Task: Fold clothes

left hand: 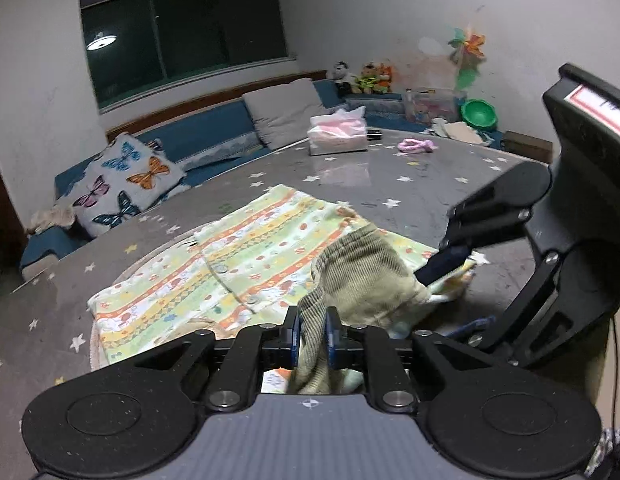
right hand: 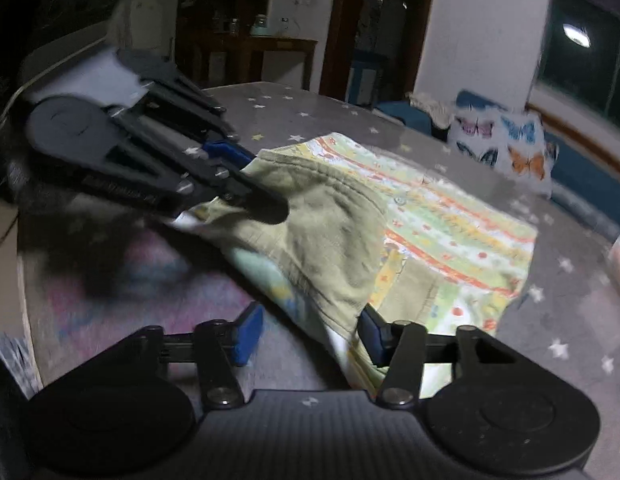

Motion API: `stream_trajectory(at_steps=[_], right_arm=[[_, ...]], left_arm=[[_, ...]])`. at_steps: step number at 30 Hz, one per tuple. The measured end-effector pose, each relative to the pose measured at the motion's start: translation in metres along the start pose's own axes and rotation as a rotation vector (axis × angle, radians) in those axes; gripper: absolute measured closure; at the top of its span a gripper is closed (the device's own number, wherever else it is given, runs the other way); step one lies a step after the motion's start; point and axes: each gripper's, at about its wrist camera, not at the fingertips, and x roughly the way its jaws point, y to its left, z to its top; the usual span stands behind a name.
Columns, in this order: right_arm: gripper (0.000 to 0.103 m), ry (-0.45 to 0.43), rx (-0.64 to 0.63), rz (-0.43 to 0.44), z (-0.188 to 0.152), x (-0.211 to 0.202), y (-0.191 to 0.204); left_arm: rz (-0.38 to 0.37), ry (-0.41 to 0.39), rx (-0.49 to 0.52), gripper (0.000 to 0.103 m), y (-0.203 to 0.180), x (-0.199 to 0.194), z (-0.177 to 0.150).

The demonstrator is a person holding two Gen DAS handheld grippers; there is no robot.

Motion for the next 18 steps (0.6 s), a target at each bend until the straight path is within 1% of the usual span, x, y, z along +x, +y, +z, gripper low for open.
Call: stream_trajectory(at_steps=[1,2,3,4,5,8,11,14,16,18], right_arm=[[0.068,0.004,0.023,0.007,0.002,0.003,-0.004],[0.068,0.009,0.047,0.013,0.004,0.006,-0.008],[0.074,0.012,0.085,0.032,0.006,0.007,-0.015],[0.078,0.011,0.116,0.046,0.007,0.007,-0.021],[0.078,0.011,0.148,0.058,0.008,0.006,-0.027],[0.080,0.006,0.224,0.083,0.009,0.004,-0.040],[0.080,0.008,0.227,0.078,0.007,0.006,-0.040],[0.078,0.012,0.224,0.074,0.006,0.009,-0.039],[0.074,0.013,0.225,0.068,0.006,0.010,-0.038],[0.075,0.014,0.232,0.064,0.006,0.010,-0.039]], left_arm=[[0.008,0.001,-0.002,0.082,0.001,-0.002,-0.002],[0.016,0.001,-0.004,0.073,0.002,-0.004,-0.005],[0.024,-0.001,-0.002,0.065,0.002,-0.008,-0.008],[0.034,-0.004,0.004,0.054,0.002,-0.014,-0.013],[0.042,-0.007,0.013,0.052,0.001,-0.021,-0.018],[0.050,0.005,0.030,0.050,-0.002,-0.036,-0.035],[0.067,0.032,0.056,0.049,-0.006,-0.044,-0.052],[0.108,0.051,0.133,0.049,-0.014,-0.043,-0.064],[0.135,0.053,0.181,0.049,-0.018,-0.040,-0.069],[0.161,0.052,0.229,0.050,-0.021,-0.035,-0.073]])
